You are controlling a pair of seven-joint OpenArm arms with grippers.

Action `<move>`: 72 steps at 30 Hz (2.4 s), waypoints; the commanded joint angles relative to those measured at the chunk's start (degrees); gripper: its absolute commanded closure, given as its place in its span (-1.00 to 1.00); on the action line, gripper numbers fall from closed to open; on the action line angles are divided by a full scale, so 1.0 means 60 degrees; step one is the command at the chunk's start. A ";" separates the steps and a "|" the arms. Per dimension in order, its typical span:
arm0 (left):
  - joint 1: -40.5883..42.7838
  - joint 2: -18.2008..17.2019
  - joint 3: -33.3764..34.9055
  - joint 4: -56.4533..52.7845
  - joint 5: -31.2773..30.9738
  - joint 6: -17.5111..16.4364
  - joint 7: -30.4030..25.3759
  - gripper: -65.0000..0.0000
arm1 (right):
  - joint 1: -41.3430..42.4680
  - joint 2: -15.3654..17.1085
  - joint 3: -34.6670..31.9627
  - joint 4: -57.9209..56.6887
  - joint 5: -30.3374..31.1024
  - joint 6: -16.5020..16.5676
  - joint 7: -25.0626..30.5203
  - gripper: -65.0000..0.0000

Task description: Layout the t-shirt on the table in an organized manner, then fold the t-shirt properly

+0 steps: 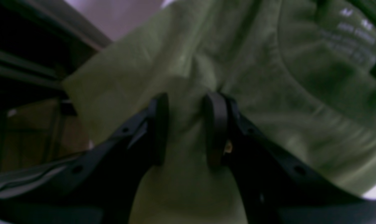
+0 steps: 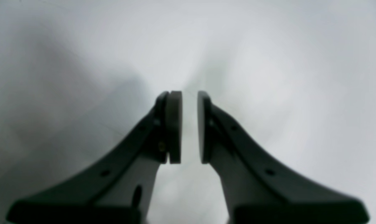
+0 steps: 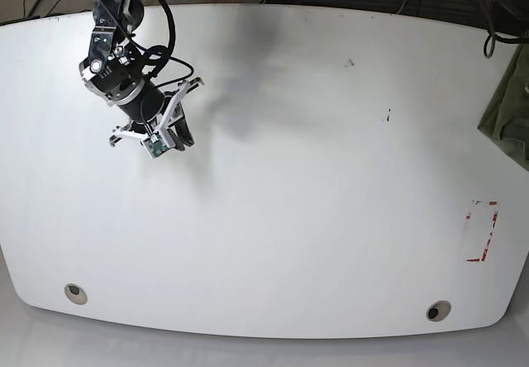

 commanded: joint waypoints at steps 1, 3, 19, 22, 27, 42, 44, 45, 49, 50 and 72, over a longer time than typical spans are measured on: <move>-0.0357 -0.0169 0.0025 0.1160 -0.0242 0.0033 -0.0067 0.44 | 0.0157 0.0130 0.0062 0.0211 0.0062 -0.0016 0.0468 0.75; -0.0621 0.0051 0.0274 0.1673 -0.0242 0.0033 -0.0008 0.44 | 0.0171 0.0233 0.0032 0.0182 0.0062 -0.0016 0.0805 0.75; -0.0694 0.2308 0.3029 0.5819 -0.0257 -0.0949 -0.0521 0.44 | 0.0157 0.0233 0.0047 -0.0697 -0.2326 -0.0522 0.4659 0.75; -0.0328 0.2703 0.3571 0.6376 -0.0242 -0.1007 -0.1166 0.45 | 0.0040 0.0013 0.0193 -0.0990 -0.2751 -0.0522 0.5640 0.75; 0.0727 0.3216 0.4479 0.7138 -0.0213 -0.0685 -0.2235 0.45 | -0.0385 -0.0266 0.0999 -0.1166 -0.2795 -0.0536 0.6695 0.75; 0.4859 0.4974 0.5417 0.8163 -0.0198 0.0077 -0.3686 0.45 | -0.2818 -0.0251 0.1571 -0.1093 -0.1842 -0.0536 0.6944 0.76; 0.5387 0.5253 0.5505 0.8369 -0.0213 0.0077 -0.3686 0.45 | -0.3140 -0.0280 0.1776 -0.1093 -0.1549 -0.0536 0.6959 0.76; 0.5870 0.5399 0.5622 0.8544 -0.0213 0.0077 -0.3686 0.45 | -0.3418 -0.0295 0.1937 -0.1078 -0.1315 -0.0507 0.6959 0.76; 0.7057 0.5516 0.5959 0.8764 -0.0228 0.0077 -0.3701 0.45 | -0.4239 -0.0295 0.2186 -0.0859 -0.0919 -0.0492 0.6959 0.76; 0.7335 0.5516 0.6076 0.8779 -0.0242 0.0077 -0.3701 0.45 | -0.4459 -0.0295 0.2215 -0.0771 -0.0846 -0.0492 0.6959 0.76; 1.1394 0.5282 0.6296 0.8310 -0.0228 0.0077 -0.3671 0.45 | -0.9221 -0.0544 0.2215 -0.0287 0.0795 -0.0448 0.6959 0.76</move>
